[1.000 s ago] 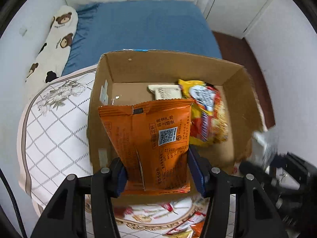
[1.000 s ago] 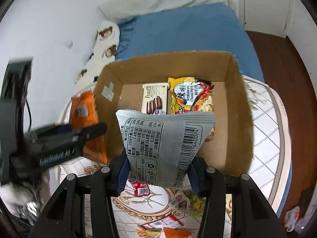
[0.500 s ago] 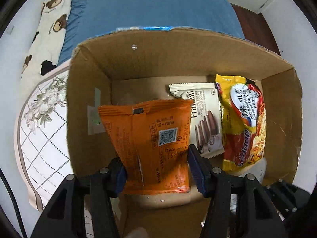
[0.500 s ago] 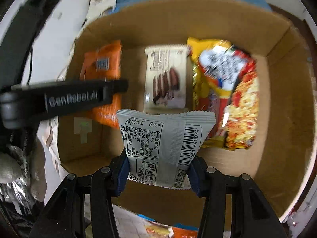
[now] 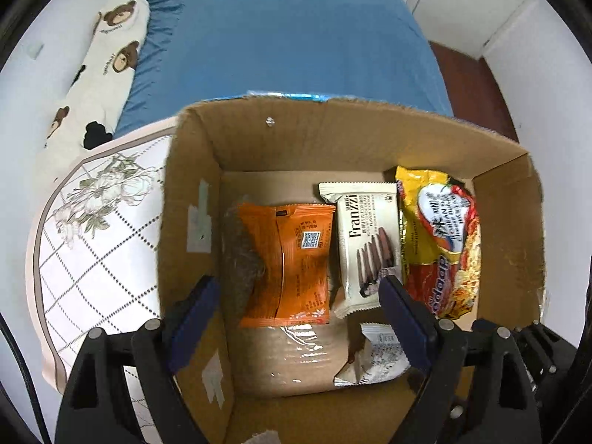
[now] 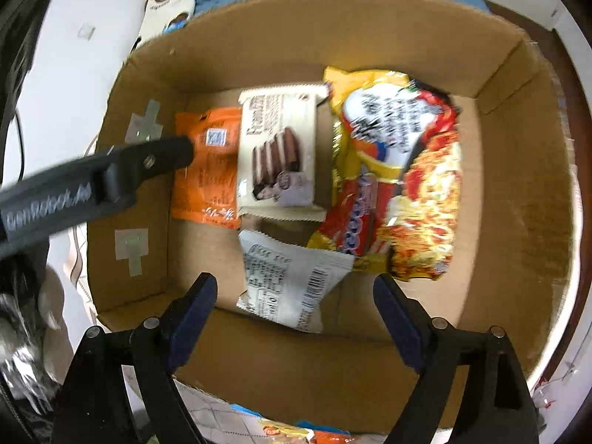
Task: Organize snacks
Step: 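Carry the orange packet into the box with the left tool while the right tool drops the white packet there, then grasp the yellow chip bag with the left tool while the right tool grasps the orange bag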
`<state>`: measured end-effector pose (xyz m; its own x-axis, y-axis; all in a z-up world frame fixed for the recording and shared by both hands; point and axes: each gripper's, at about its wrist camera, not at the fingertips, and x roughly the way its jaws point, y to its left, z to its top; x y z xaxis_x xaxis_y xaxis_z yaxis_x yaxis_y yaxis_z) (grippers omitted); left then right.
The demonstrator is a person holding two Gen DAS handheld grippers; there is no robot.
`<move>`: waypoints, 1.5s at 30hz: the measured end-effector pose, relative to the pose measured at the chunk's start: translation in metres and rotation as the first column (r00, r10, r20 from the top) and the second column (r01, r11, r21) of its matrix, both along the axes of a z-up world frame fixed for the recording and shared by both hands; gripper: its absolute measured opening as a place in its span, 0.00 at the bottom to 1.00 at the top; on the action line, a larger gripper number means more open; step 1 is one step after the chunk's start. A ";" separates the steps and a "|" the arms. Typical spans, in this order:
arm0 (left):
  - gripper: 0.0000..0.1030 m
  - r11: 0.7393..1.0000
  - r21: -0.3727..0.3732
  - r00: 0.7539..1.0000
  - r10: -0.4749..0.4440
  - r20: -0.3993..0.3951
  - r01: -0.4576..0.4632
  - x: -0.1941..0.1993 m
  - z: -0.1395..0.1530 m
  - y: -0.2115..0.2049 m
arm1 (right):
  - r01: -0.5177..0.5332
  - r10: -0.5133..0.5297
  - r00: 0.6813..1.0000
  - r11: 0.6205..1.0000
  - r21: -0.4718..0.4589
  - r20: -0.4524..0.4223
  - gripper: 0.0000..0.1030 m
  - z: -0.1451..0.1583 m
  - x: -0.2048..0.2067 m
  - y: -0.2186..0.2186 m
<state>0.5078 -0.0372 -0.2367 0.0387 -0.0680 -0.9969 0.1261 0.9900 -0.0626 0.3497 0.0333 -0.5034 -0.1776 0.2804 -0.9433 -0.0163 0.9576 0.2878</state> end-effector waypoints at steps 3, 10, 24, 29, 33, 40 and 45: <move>0.86 1.000 -0.011 0.998 0.018 0.053 -0.017 -0.014 0.014 0.003 | 0.020 -0.018 0.998 0.999 -0.036 0.056 0.86 0.014 -0.003 -0.011; 0.86 1.000 -0.007 0.986 0.014 0.167 -0.013 -0.056 0.048 0.004 | 0.054 -0.041 0.987 0.996 -0.076 0.157 0.86 0.041 -0.014 -0.028; 0.86 1.000 0.011 0.926 -0.007 0.377 0.003 -0.127 0.116 0.004 | 0.076 -0.035 0.934 0.992 -0.104 0.355 0.86 0.112 -0.061 -0.035; 0.86 1.000 0.002 0.913 0.003 0.407 -0.004 -0.146 0.129 0.007 | 0.098 -0.063 0.914 0.993 -0.067 0.402 0.86 0.136 -0.079 -0.038; 0.86 1.000 0.000 0.916 0.014 0.401 -0.015 -0.170 0.123 0.013 | 0.111 -0.092 0.916 0.993 -0.026 0.391 0.86 0.142 -0.102 -0.046; 0.86 0.998 0.061 0.967 -0.007 0.256 -0.009 -0.243 0.058 0.030 | 0.251 -0.261 0.955 0.964 0.087 0.139 0.86 0.077 -0.185 -0.083; 0.86 1.000 0.003 0.999 -0.024 -0.023 0.024 -0.300 -0.016 0.032 | 0.269 -0.269 0.962 0.963 -0.001 -0.045 0.86 0.005 -0.267 -0.093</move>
